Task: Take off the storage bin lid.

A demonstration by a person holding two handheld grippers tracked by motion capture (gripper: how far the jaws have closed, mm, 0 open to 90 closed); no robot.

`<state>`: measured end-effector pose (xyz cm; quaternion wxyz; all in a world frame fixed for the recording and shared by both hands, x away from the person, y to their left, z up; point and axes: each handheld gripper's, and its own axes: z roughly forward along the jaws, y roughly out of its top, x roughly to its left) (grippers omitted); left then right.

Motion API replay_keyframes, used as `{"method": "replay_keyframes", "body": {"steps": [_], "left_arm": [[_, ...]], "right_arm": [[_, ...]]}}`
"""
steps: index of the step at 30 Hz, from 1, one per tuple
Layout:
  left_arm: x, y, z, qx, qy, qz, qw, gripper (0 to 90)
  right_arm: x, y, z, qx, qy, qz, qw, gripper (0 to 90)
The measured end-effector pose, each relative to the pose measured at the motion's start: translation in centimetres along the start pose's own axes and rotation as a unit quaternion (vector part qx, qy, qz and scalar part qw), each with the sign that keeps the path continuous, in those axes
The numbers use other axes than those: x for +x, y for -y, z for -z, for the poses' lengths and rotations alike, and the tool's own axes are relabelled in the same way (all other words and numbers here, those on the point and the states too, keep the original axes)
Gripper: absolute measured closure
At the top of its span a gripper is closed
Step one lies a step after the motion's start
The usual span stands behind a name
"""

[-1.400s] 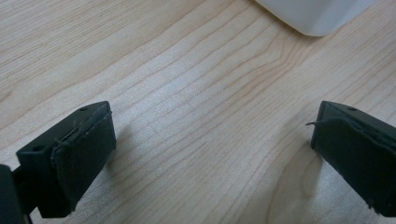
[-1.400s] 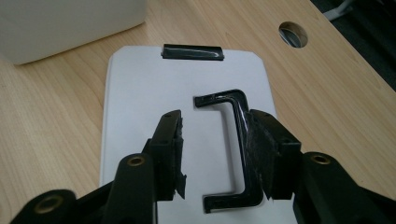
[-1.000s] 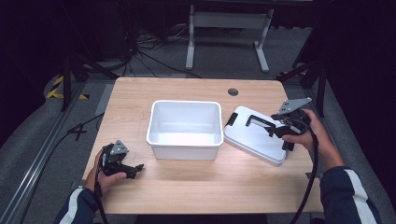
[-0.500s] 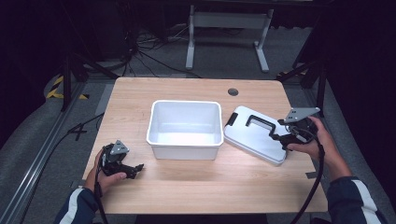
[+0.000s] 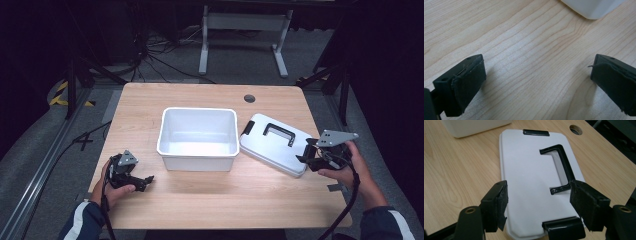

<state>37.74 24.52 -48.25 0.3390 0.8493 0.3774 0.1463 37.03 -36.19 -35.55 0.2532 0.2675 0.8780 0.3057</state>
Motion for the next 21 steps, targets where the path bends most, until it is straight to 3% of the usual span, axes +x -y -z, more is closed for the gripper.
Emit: {"method": "replay_keyframes", "body": {"steps": [4,13,19,21], "left_arm": [[0.0,0.0,0.0,0.000,0.000,-0.001,1.0000,0.4],[0.0,0.0,0.0,-0.001,-0.001,-0.002,1.0000,0.4],[0.0,0.0,0.0,0.000,-0.001,-0.002,1.0000,0.4],[-0.1,0.0,0.0,-0.002,0.000,0.007,1.0000,0.4]], "right_arm": [[0.7,1.0,0.4,-0.008,0.015,0.004,0.9999,28.0],[1.9,3.7,0.2,-0.026,0.010,-0.008,0.9996,26.1],[2.9,6.2,-0.6,-0.026,0.010,-0.040,0.9988,24.9],[3.1,6.9,-1.0,-0.026,0.013,-0.052,0.9982,23.8]]}}
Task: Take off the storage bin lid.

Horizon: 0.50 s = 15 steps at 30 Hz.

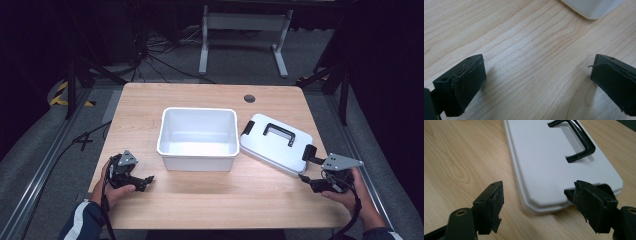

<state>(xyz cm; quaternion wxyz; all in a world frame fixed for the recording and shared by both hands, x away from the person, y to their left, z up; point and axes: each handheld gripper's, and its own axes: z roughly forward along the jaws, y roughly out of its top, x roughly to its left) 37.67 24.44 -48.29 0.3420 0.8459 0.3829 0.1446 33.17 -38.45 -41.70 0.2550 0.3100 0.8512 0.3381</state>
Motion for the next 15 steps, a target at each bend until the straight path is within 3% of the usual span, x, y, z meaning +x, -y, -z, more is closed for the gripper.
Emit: {"method": "replay_keyframes", "body": {"steps": [4,7,9,12,15], "left_arm": [[0.1,0.0,0.0,0.001,-0.002,-0.010,1.0000,0.4],[0.1,0.0,0.0,0.000,-0.001,-0.004,1.0000,0.4],[0.0,0.0,0.0,-0.001,0.001,0.000,1.0000,0.4],[0.1,0.0,0.0,0.001,-0.002,-0.010,0.9999,0.4],[0.1,0.0,0.0,0.000,-0.005,-0.007,1.0000,0.4]], "right_arm": [[0.5,1.7,-0.8,-0.001,-0.011,-0.025,0.9996,23.1],[0.8,2.7,-1.4,0.006,-0.011,-0.047,0.9988,22.8],[1.0,3.4,-1.6,0.011,-0.011,-0.046,0.9988,21.0],[0.7,4.2,-1.9,0.003,-0.016,-0.082,0.9965,21.2],[0.6,4.7,-2.2,0.011,-0.020,-0.090,0.9957,19.7]]}}
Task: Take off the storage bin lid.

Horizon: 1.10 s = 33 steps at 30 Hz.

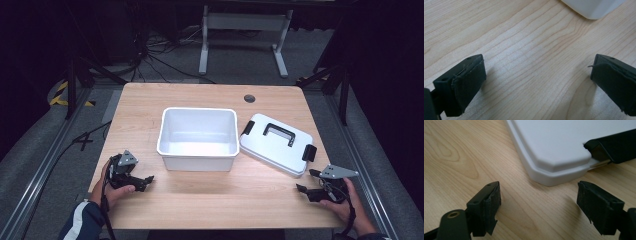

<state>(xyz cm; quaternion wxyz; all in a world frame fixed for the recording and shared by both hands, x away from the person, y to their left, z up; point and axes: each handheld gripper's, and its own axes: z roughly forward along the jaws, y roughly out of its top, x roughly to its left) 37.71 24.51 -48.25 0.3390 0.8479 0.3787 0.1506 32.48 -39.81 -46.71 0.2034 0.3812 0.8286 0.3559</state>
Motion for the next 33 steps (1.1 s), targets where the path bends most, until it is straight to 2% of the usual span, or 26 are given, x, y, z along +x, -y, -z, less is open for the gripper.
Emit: {"method": "replay_keyframes", "body": {"steps": [4,7,9,17,20,33], "left_arm": [[0.01,-0.01,0.00,0.000,0.001,-0.001,1.0000,0.4],[-0.01,0.00,0.01,0.000,-0.001,0.000,1.0000,0.4],[-0.17,0.05,-0.01,0.000,0.000,0.011,0.9999,0.4],[-0.16,0.02,0.03,0.002,-0.004,0.008,1.0000,0.4],[-0.06,-0.02,0.01,0.002,-0.001,0.003,1.0000,0.2],[-0.08,-0.02,-0.03,0.001,0.000,0.005,1.0000,0.2]], "right_arm": [[-0.27,0.01,-0.10,0.003,-0.009,-0.013,0.9999,19.4],[-0.28,0.00,-0.12,0.003,-0.009,-0.012,0.9999,19.2],[-0.28,0.00,-0.12,0.004,-0.009,-0.012,0.9999,19.2],[-0.25,-0.08,-0.24,0.007,-0.002,-0.021,0.9997,15.5],[-0.25,-0.08,-0.24,0.007,-0.002,-0.021,0.9998,15.5],[-0.25,-0.08,-0.24,0.007,-0.002,-0.021,0.9997,15.5]]}}
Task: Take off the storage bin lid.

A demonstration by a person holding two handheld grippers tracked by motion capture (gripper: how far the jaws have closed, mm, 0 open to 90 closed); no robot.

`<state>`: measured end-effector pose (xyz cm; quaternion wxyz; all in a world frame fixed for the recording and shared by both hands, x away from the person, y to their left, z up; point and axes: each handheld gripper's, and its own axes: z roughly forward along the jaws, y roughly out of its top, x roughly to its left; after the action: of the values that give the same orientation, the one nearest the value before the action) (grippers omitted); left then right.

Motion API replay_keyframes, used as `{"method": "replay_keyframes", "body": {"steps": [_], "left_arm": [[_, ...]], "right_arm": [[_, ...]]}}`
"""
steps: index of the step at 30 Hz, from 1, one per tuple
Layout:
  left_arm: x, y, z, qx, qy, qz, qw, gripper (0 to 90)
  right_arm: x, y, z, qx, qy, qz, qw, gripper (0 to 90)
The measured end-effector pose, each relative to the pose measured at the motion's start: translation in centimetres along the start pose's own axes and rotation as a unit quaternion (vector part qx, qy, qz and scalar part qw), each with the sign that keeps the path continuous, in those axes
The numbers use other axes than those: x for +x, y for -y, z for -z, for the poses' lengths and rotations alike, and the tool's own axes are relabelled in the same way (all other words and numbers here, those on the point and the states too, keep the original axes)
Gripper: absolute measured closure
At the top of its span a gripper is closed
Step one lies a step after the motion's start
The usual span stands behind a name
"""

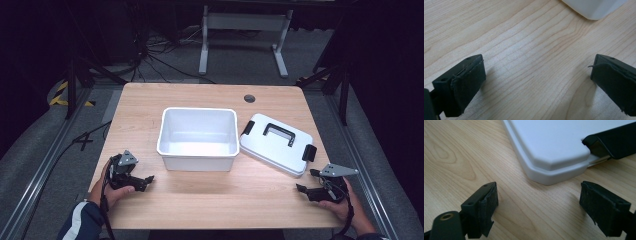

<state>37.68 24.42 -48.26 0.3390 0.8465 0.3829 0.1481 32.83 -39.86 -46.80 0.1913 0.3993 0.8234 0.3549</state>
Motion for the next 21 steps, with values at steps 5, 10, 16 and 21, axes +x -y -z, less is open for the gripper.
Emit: {"method": "replay_keyframes", "body": {"steps": [5,10,16,21], "left_arm": [[0.00,0.00,0.00,0.000,0.000,0.000,1.0000,0.2],[0.06,-0.05,0.01,0.002,-0.001,-0.003,1.0000,0.2],[0.04,-0.06,0.00,0.002,-0.001,-0.002,1.0000,0.2],[0.05,-0.07,-0.02,0.002,0.000,-0.001,1.0000,0.2]], "right_arm": [[0.00,0.00,0.00,0.000,0.000,0.000,1.0000,15.5],[0.00,0.00,0.00,0.000,0.000,0.000,1.0000,15.5],[0.00,0.00,0.00,0.000,0.000,0.000,1.0000,15.5],[-0.02,-0.01,-0.01,0.000,-0.001,0.000,1.0000,15.5]]}}
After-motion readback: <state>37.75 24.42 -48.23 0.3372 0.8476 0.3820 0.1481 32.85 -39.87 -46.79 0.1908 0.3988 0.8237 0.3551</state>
